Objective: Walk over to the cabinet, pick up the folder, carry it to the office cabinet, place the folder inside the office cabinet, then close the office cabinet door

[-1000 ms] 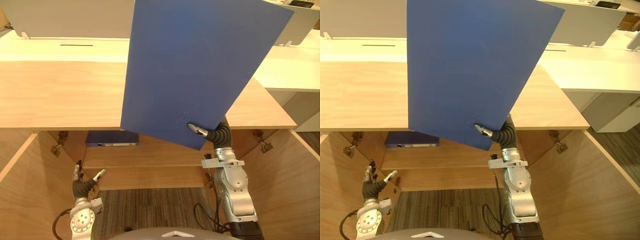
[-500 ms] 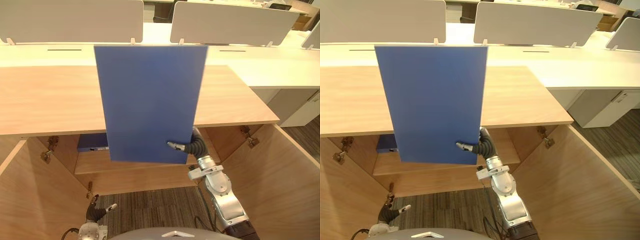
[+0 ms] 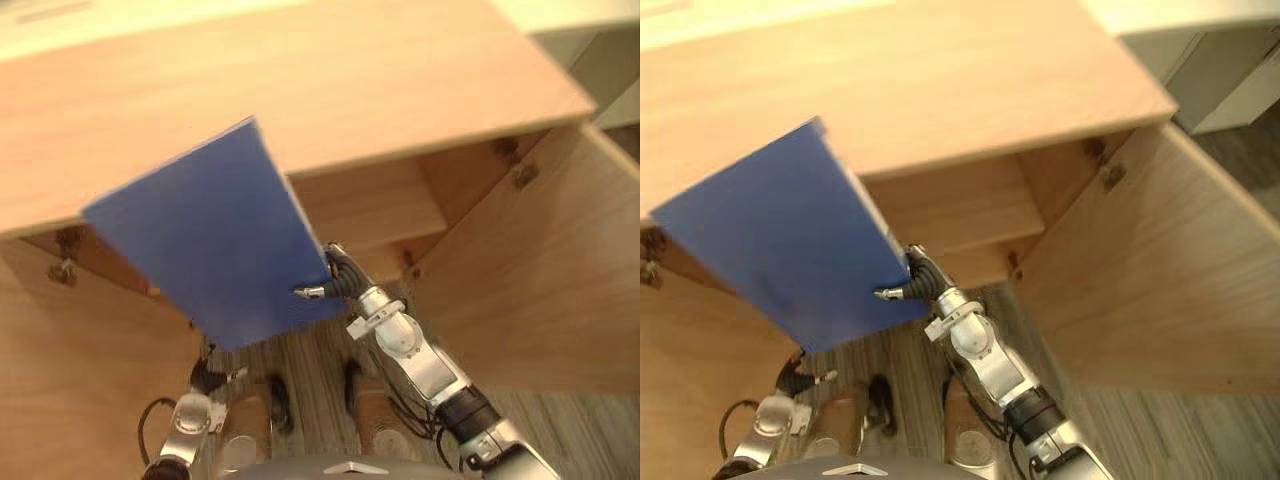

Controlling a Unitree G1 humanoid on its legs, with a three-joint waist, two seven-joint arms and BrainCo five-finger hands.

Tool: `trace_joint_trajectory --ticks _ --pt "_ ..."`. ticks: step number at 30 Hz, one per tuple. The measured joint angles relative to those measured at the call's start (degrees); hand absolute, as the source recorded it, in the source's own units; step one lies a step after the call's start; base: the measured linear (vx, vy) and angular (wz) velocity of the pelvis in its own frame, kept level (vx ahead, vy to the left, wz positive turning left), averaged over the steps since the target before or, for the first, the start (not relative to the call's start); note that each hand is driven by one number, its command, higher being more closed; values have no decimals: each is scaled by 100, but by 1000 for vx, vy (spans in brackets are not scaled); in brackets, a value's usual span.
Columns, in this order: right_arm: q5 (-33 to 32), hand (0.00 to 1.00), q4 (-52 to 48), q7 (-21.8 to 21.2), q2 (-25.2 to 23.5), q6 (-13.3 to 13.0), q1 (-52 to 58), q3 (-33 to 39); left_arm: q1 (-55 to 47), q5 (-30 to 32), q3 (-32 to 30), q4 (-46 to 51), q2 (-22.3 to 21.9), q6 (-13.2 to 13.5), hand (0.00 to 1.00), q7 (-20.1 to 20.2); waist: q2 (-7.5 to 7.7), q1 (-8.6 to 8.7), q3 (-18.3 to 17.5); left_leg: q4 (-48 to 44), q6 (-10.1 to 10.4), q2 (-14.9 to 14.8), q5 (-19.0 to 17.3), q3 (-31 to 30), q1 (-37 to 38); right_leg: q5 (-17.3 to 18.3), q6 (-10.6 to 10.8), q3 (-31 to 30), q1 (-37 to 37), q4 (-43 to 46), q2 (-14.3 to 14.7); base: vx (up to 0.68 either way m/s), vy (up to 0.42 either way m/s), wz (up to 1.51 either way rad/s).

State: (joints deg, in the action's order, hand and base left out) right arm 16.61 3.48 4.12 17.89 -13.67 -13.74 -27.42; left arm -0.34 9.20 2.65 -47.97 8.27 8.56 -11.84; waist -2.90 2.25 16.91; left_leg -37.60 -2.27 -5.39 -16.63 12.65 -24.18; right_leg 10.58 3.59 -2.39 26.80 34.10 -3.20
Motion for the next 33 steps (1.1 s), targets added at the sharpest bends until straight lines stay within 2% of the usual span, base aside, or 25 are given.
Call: trace_joint_trajectory --ticks 2,6,8,10,13,16,23,26,33 --pt "215 100 10 22 70 20 -94 -41 128 -6 9 8 2 -1 0 -35 -35 -27 240 -397 2 -92 -92 7 -404 66 -75 -5 432 400 21 -165 -9 -8" --pt "516 100 6 170 65 92 -190 -46 172 -13 -23 401 37 4 0 -53 -39 -86 288 -1278 5 -359 -350 44 -1416 264 -97 12 1523 1254 65 -119 -9 -16" --pt "602 100 -52 275 64 151 -298 21 184 -14 -12 971 25 -22 0 -58 -53 -98 426 -1563 -2 -433 -395 14 -1811 305 -102 59 1908 1523 58 -117 -9 -4" --pt "617 100 -500 385 67 245 -184 320 -198 -16 -29 2426 -9 -95 0 -31 -63 -175 449 -1881 -23 -527 -453 -32 -2416 385 -109 152 2472 1826 16 -122 -17 4" --pt "563 100 -960 435 53 291 46 733 -915 -67 -103 4006 -186 85 0 62 -128 -305 566 -2108 -10 -544 -505 -164 -2732 447 -170 330 2729 2067 -91 -20 -10 12" --pt "342 100 -1181 431 17 294 255 941 -1067 -140 -290 4561 -305 187 0 102 -122 -474 577 -2178 10 -512 -520 -236 -2962 547 -169 417 2936 2246 -170 13 -46 26" --pt "-986 100 -1324 361 -646 304 210 1557 -1075 -294 -541 5023 -682 181 0 112 -114 -597 791 -2254 61 -540 -481 -335 -3404 723 -236 587 3329 2476 -256 32 -75 15" --pt "-1759 100 -1600 433 -733 316 88 1967 -1075 -440 -635 5097 -864 182 0 143 -122 -605 979 -2240 71 -544 -486 -369 -3437 755 -241 621 3344 2480 -256 18 -51 4" --pt "-3273 100 -1587 747 -843 142 -336 2893 -1075 -652 -712 5070 -944 258 0 144 -116 -717 987 -2127 172 -499 -413 -515 -3604 780 -243 764 3433 2428 -280 -19 -75 9"
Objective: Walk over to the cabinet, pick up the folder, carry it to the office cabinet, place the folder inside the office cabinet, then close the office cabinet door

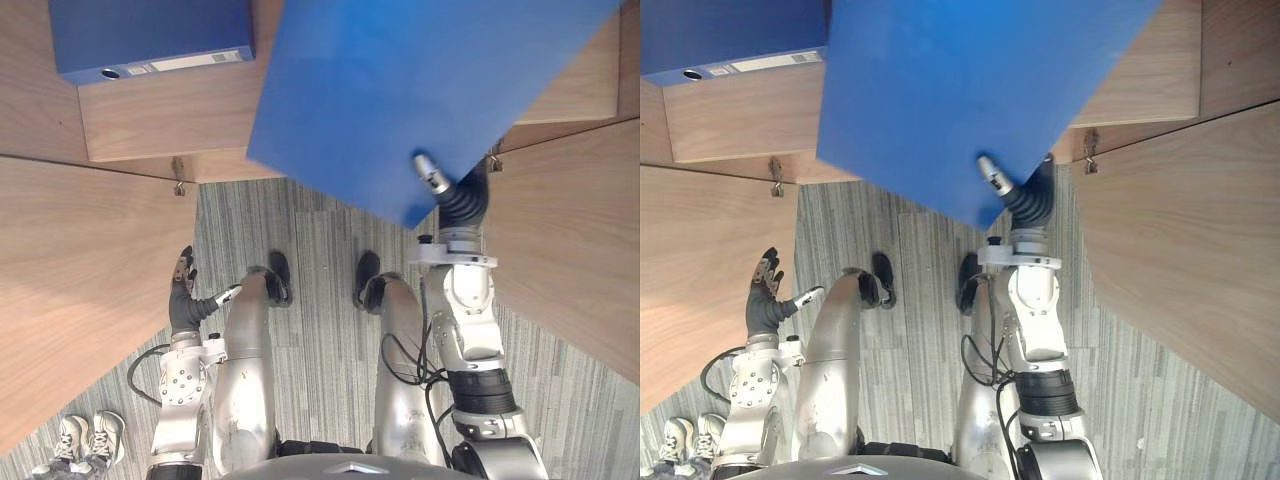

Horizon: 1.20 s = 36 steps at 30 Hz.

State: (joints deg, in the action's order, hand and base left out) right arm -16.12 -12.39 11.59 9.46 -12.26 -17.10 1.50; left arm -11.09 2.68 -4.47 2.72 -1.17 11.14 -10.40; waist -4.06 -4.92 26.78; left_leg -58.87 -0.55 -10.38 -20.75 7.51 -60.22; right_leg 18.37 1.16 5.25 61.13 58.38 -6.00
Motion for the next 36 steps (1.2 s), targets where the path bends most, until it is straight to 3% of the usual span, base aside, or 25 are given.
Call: trace_joint_trajectory --ticks 5,15,24,30,33,36 --pt "-927 100 236 294 20 -386 -515 547 0 -88 37 -1 1 124 0 -6 5 -31 3 125 58 114 134 -156 -103 41 -61 151 31 0 -104 -38 -79 21" --pt "-2062 100 1035 540 355 -490 -1825 706 -30 -551 364 231 7 358 0 -39 8 -160 6 203 115 183 319 -335 -466 24 -93 333 300 10 -171 -44 -55 9" --pt "-3482 100 1832 566 948 -590 -3060 792 -220 -760 659 591 10 498 0 -41 8 -283 261 271 182 297 529 -523 -867 1 -134 495 625 78 -272 -49 -40 11" --pt "-4040 100 1859 892 970 -1010 -3576 986 -474 -765 796 599 10 521 0 -97 10 -360 266 434 237 388 713 -623 -1034 -5 -143 613 774 75 -362 -51 -34 15" --pt "-4117 100 2048 1074 893 -1311 -4036 781 145 -774 771 374 59 464 0 -228 10 -367 265 418 239 364 790 -658 -1249 -54 -219 660 965 89 -349 -48 -16 2" --pt "-4302 100 2486 1133 681 -1290 -4731 829 1048 -799 730 389 163 255 0 -395 10 -309 265 406 246 367 878 -670 -1369 -96 -282 665 1103 144 -351 -66 -3 3"
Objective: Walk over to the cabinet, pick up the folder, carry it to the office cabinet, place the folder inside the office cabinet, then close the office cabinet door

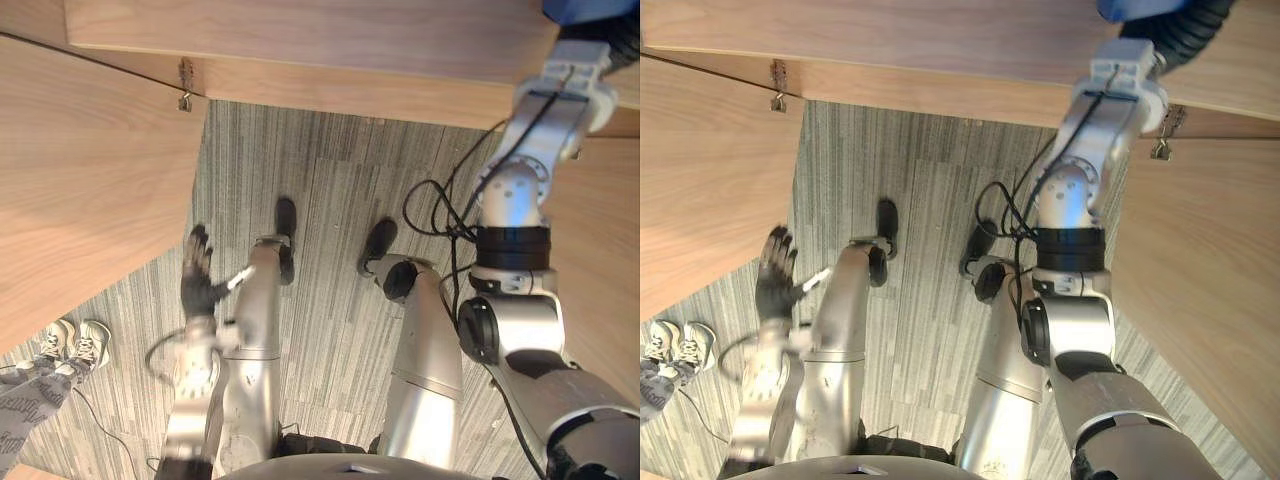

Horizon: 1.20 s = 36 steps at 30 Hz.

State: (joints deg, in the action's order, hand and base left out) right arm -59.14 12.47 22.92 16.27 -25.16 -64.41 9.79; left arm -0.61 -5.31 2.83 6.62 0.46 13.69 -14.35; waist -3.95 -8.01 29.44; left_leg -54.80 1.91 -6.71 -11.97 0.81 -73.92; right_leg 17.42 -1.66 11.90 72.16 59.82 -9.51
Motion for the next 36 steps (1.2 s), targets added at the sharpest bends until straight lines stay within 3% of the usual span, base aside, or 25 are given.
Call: trace_joint_trajectory --ticks 1,4,12,26,31,36 --pt "-59 0 60 32 -1 3 -82 -1 15 -7 -4 44 -3 0 0 -5 0 3 0 1 9 -2 8 -5 -1 -8 -14 6 2 -1 1 -43 0 -1" --pt "-148 0 135 262 42 20 -198 267 -175 -231 -71 354 0 -3 0 -31 1 -12 -1 78 50 -27 84 -78 -3 -61 -65 76 -18 -77 42 -52 -2 0" --pt "-334 0 350 238 603 379 -396 234 -362 -477 -43 637 1 -6 0 100 2 18 -6 400 58 -58 373 -114 32 -302 -143 190 -57 -364 93 -49 13 0" --pt "-114 0 419 201 807 450 -184 208 -360 -575 -50 616 76 -103 0 101 18 90 -38 600 10 -132 527 -73 239 -523 -135 236 -312 -702 188 -39 28 -3" --pt "120 0 417 65 1124 735 128 -21 -358 -575 -53 600 94 -130 0 105 21 126 -40 655 -7 -209 541 -53 323 -631 -108 223 -418 -886 288 -31 24 -10" --pt "474 0 421 -344 1731 1193 432 -313 -358 -574 -59 541 192 -146 0 137 23 219 -40 812 -65 -245 618 84 450 -778 -93 148 -502 -1089 329 -33 18 -8"
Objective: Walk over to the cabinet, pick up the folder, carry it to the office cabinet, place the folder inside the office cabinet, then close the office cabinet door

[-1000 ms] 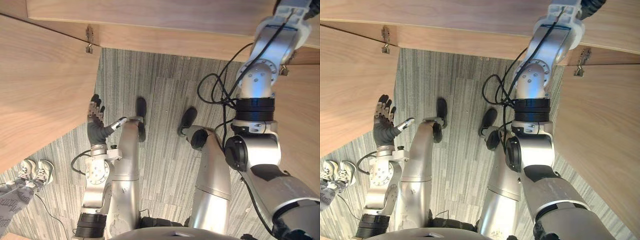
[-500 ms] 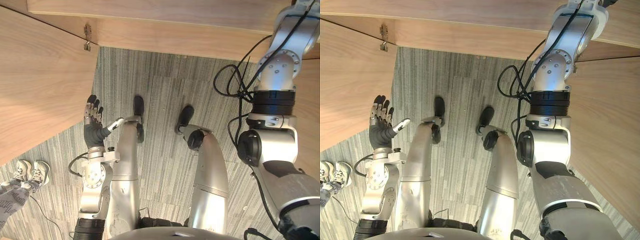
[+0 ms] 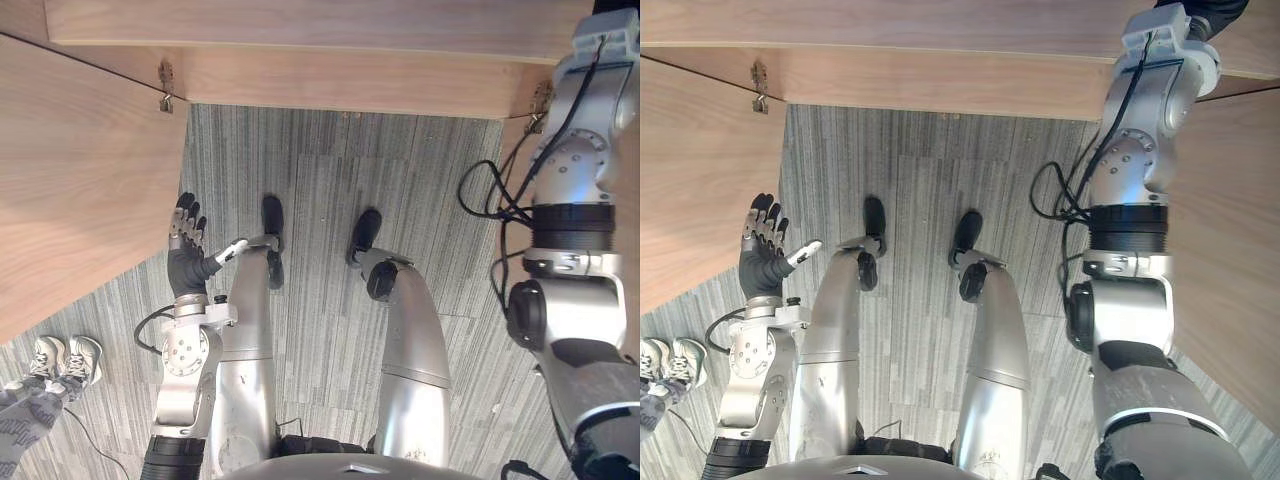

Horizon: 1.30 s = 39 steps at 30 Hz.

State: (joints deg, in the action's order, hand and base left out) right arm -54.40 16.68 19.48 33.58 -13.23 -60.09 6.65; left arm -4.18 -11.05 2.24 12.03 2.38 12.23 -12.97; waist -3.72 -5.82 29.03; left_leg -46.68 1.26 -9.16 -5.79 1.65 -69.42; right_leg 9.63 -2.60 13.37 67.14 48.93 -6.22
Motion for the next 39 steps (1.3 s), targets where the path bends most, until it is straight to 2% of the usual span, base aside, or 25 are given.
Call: trace_joint_trajectory --ticks 3,5,7,9,12,17,23,27,30,33,34,36,39 --pt "87 0 6 -215 341 174 272 -175 -1 5 6 -54 24 -7 0 72 22 89 -12 29 -14 -33 -7 2 73 -53 34 7 -118 -139 47 -30 19 -9" --pt "155 0 17 -369 503 273 391 -229 0 8 6 -102 140 -27 0 87 107 129 -56 122 -33 -42 26 38 83 -117 59 -4 -115 -248 51 -33 19 -7" --pt "411 0 109 -542 866 383 490 -497 0 14 0 -204 258 -74 0 92 175 160 -92 189 -74 -46 60 103 105 -183 68 -20 -132 -347 54 -22 15 -6" --pt "642 0 229 -703 1142 453 517 -706 1 15 1 -208 288 -93 0 103 176 165 -92 192 -81 -50 59 126 124 -215 66 -22 -166 -394 57 -12 15 -5" --pt "1333 0 304 -963 1595 688 600 -1106 17 24 -24 -332 365 -93 0 148 176 201 -92 205 -116 -53 42 139 194 -271 107 -31 -270 -506 62 -16 15 -5" --pt "2658 0 345 -1233 2108 865 589 -1558 136 72 -101 -649 502 -144 0 228 215 231 -113 320 -178 -50 80 231 239 -368 168 -57 -319 -674 50 -10 9 -3" --pt "4177 0 414 -1325 2157 1124 601 -1618 381 70 -283 -714 575 -253 0 333 215 254 -113 381 -212 -57 104 306 267 -437 154 -96 -322 -760 53 -4 -10 -2" --pt "4981 0 -73 -1280 2114 1187 1087 -1257 689 69 -462 -815 573 -322 0 334 215 246 -113 394 -211 -56 104 312 290 -438 156 -97 -346 -772 52 0 0 0" --pt "5262 0 -374 -1244 1903 1210 1474 -880 987 68 -625 -934 587 -370 0 329 215 231 -114 411 -178 -56 63 402 376 -434 159 -135 -397 -773 43 -3 -6 -1" --pt "5261 0 -859 -1043 1398 1199 1989 -330 1043 69 -681 -937 587 -371 0 324 241 223 -177 417 -205 -96 2 505 421 -425 166 -161 -417 -794 36 -2 -17 -6" --pt "5252 100 -1045 -938 1084 1170 2184 -83 1043 69 -678 -943 583 -370 0 318 260 220 -206 419 -197 -110 -4 526 429 -421 170 -160 -425 -809 36 4 -12 -6" --pt "5242 100 -1324 -777 588 1152 2416 214 1042 71 -678 -958 552 -370 0 305 292 212 -260 435 -206 -143 -20 589 435 -411 173 -160 -424 -829 34 4 -6 -2" --pt "5180 100 -1631 -352 -341 947 2508 631 1037 128 -665 -1040 503 -370 0 254 301 200 -324 477 -210 -144 -26 621 450 -398 178 -166 -424 -848 20 0 0 0"
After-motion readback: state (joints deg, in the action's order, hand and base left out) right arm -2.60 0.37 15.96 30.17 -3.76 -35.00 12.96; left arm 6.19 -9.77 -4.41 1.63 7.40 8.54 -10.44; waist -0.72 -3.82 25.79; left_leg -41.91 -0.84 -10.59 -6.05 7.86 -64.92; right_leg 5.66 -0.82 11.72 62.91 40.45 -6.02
